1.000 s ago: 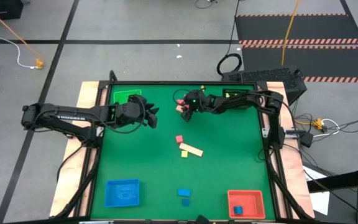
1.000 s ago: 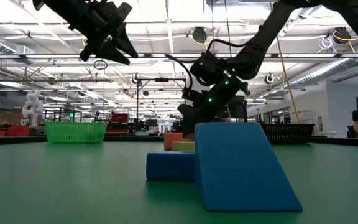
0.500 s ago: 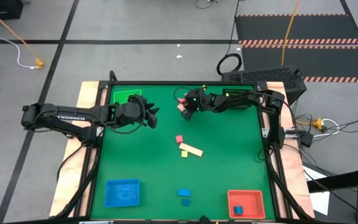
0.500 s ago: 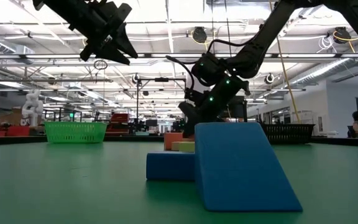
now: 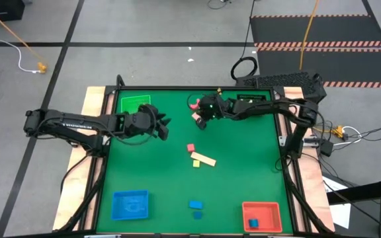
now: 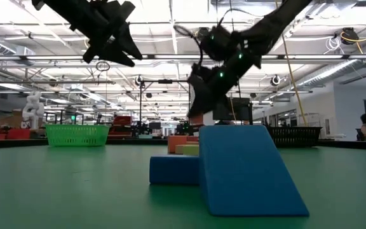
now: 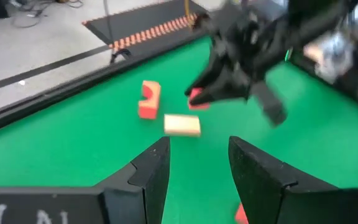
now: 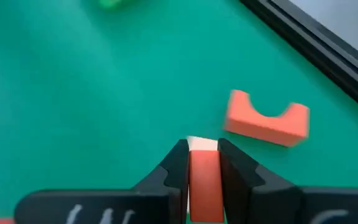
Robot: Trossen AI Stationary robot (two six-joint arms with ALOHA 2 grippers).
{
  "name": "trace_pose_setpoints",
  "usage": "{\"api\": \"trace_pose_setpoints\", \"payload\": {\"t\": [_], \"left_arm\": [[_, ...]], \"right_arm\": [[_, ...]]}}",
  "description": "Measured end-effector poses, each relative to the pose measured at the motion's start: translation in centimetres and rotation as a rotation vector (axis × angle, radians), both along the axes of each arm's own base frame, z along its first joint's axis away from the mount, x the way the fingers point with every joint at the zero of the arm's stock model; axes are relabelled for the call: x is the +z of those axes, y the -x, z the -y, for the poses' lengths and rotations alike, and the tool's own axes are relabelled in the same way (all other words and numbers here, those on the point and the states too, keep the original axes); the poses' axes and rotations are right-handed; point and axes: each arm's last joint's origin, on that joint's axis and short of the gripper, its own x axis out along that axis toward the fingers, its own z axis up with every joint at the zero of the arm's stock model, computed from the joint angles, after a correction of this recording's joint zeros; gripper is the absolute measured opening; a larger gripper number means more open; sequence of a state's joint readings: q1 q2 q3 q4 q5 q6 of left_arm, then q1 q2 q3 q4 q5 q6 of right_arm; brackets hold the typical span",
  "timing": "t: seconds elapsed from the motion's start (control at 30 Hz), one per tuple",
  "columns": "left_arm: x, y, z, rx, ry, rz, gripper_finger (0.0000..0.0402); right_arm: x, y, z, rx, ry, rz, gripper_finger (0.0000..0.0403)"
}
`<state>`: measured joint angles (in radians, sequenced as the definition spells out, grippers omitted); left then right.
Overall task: Sort & place blocks by color
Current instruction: Put the middle orange block into the blue bin
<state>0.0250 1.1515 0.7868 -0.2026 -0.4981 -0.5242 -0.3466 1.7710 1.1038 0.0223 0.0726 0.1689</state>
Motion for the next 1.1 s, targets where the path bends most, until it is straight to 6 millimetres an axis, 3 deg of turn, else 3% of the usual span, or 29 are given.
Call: {"api": "trace_pose_setpoints", "payload": {"t": [0.2,0.37,0.6,0.9,1.1], "left_arm": [[-1.6,-1.9,3.4,-0.240,-0.169,-0.114,0.0164],[-2.7,-3.4,6.9,-0.416,-0.284,-0.116,0.0164],[-2.8,-4.2,9.8,-0.358,-0.369,0.000,0.0164],[-2.1,-3.7,12.3,-0.409,-0.371,0.089,0.0164],[-1.9,-4.0,12.7,-0.440,-0.371,0.143,0.0164]], "right_arm": [[3.7,-0.3,-4.2,0.202,-0.001,0.121,0.0043],[6.1,-0.2,-8.9,0.386,0.075,0.178,0.0043],[7.7,0.1,-14.4,0.575,0.157,0.328,0.0044],[7.1,0.8,-17.0,0.636,0.195,0.543,0.0044],[7.2,1.5,-18.1,0.662,0.233,0.694,0.0045]]}}
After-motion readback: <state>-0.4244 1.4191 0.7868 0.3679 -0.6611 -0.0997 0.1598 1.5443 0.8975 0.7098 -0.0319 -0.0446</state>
